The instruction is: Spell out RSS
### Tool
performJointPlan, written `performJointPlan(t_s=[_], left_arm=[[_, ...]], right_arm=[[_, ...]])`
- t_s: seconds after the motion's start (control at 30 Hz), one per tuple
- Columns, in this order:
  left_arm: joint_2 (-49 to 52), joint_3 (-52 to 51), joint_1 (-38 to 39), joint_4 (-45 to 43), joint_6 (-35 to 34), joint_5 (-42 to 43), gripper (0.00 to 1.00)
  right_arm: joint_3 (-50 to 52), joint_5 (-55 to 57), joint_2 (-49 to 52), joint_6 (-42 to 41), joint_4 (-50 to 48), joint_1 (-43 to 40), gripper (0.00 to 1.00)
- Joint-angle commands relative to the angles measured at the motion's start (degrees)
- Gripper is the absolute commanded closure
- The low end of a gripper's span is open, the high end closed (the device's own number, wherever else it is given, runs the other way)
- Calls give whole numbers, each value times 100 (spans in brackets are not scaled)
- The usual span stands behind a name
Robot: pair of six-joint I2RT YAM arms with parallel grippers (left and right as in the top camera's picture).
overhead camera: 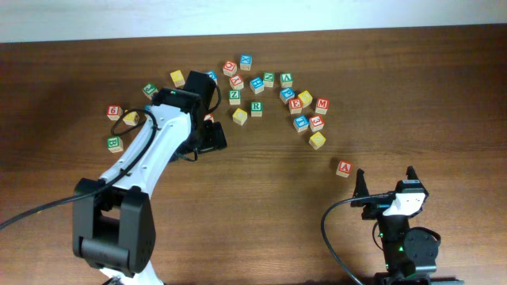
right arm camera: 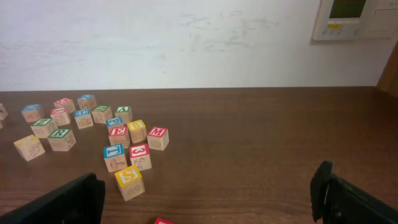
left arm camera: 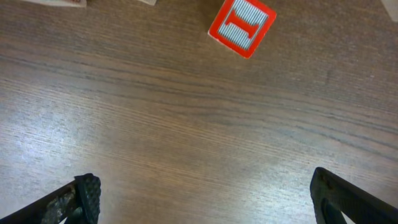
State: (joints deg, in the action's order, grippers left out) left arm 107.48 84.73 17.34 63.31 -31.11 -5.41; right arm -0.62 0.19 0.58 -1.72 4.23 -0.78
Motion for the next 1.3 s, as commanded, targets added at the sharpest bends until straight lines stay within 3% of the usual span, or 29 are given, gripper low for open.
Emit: performJointPlan(t_s=[0.0, 0.27, 0.33, 0.43, 0.57, 0.63, 0.73, 0.87, 0.97, 1.27], left_arm=[[57, -39, 17, -120, -15, -149, 1], [57, -39, 17, -940, -13, -173, 1], [57, -39, 13, -1342, -13, -815, 1], [59, -39, 13, -1558, -13, -758, 1], [-20, 31, -79, -1025, -11, -286, 1], [-400, 356, -494, -636, -13, -232, 1], [-1178, 452, -1602, 94, -13, -238, 1], [-1187, 337, -2750, 656, -13, -232, 1], [-1187, 337, -3569, 1054, -15, 422, 1], [-1182, 337, -3582, 1764, 13, 765, 4]], right_arm=[[31, 48, -39, -26, 42, -37, 2], [31, 48, -39, -26, 42, -37, 2], [31, 48, -39, -24, 42, -37, 2], [31, 48, -39, -24, 42, -37, 2], [31, 48, -39, -24, 42, -37, 2], [31, 48, -39, -26, 42, -37, 2], [31, 48, -39, -24, 42, -37, 2], [31, 48, -39, -24, 42, -37, 2], [31, 48, -39, -24, 42, -37, 2], [31, 48, -39, -26, 42, -37, 2]])
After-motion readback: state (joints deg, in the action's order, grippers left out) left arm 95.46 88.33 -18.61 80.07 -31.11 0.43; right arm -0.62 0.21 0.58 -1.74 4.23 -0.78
